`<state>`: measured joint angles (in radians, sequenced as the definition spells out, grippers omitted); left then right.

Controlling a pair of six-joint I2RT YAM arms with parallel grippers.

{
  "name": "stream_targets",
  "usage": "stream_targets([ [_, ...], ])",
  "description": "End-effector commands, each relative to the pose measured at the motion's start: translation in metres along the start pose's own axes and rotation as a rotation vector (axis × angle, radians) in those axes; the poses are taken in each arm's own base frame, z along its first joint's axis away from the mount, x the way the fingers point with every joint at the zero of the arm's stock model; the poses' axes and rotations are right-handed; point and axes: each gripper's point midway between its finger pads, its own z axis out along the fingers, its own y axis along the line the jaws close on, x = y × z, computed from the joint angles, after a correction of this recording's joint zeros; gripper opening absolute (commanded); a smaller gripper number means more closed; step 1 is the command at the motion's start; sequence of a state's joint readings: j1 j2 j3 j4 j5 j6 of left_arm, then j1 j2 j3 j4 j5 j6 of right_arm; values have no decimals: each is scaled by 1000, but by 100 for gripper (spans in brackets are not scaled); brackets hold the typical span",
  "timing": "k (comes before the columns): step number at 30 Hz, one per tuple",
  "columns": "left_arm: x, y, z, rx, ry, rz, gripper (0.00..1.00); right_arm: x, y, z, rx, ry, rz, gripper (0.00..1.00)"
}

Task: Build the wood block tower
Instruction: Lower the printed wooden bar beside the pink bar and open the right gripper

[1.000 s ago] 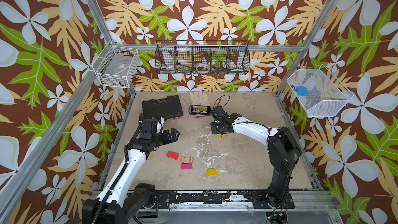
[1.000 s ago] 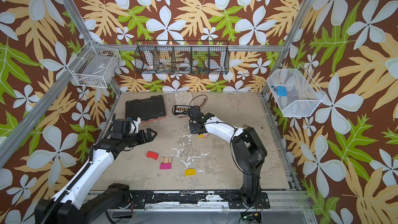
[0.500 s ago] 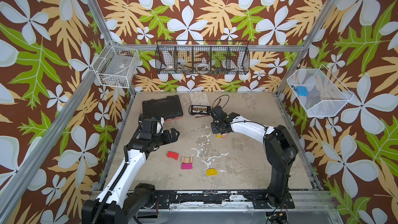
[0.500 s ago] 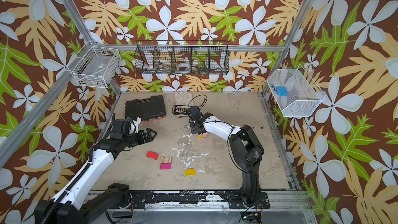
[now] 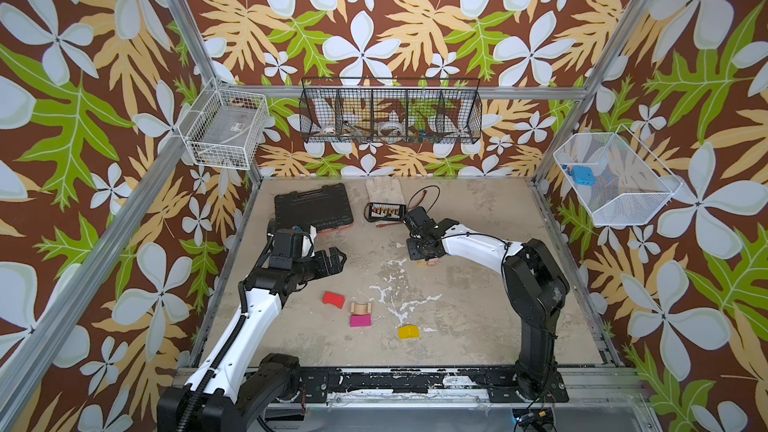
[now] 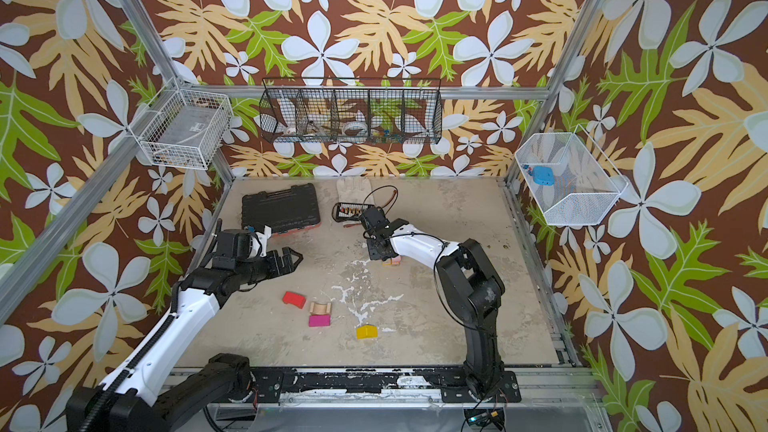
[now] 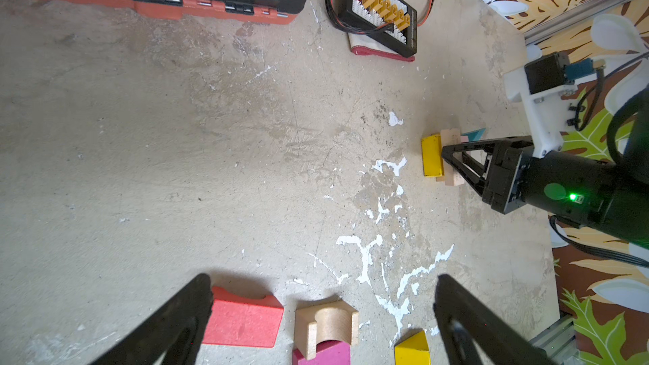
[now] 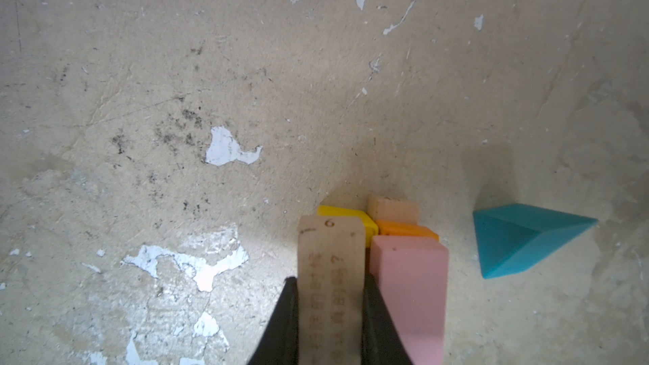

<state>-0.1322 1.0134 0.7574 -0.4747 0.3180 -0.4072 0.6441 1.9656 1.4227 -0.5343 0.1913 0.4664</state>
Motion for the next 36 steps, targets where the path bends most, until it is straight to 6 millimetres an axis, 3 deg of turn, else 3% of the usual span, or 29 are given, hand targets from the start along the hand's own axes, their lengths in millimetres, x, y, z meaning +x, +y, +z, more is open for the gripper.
stream_targets([
  [1,-1,-1,-1,4,-6,4,100,-3,-5,-1,24,-10,0,17],
  [11,-1,-1,-1,4,-7,5,100,-5,-5,-4,22,-16,3,33],
  [29,-1,-1,-1,3,-6,5,100,-17,-2,-32,-31,-68,10,45],
  [34,-1,0,-1,1,-5,3,100,-23,-10,-44,-9,-105,13,61],
  [35,-1,0,0,1,-4,5,100,-22,-15,-42,-3,-106,22,75],
  [36,-1,-1,-1,2,-3,3,100,-19,-25,-21,7,-54,47,88],
])
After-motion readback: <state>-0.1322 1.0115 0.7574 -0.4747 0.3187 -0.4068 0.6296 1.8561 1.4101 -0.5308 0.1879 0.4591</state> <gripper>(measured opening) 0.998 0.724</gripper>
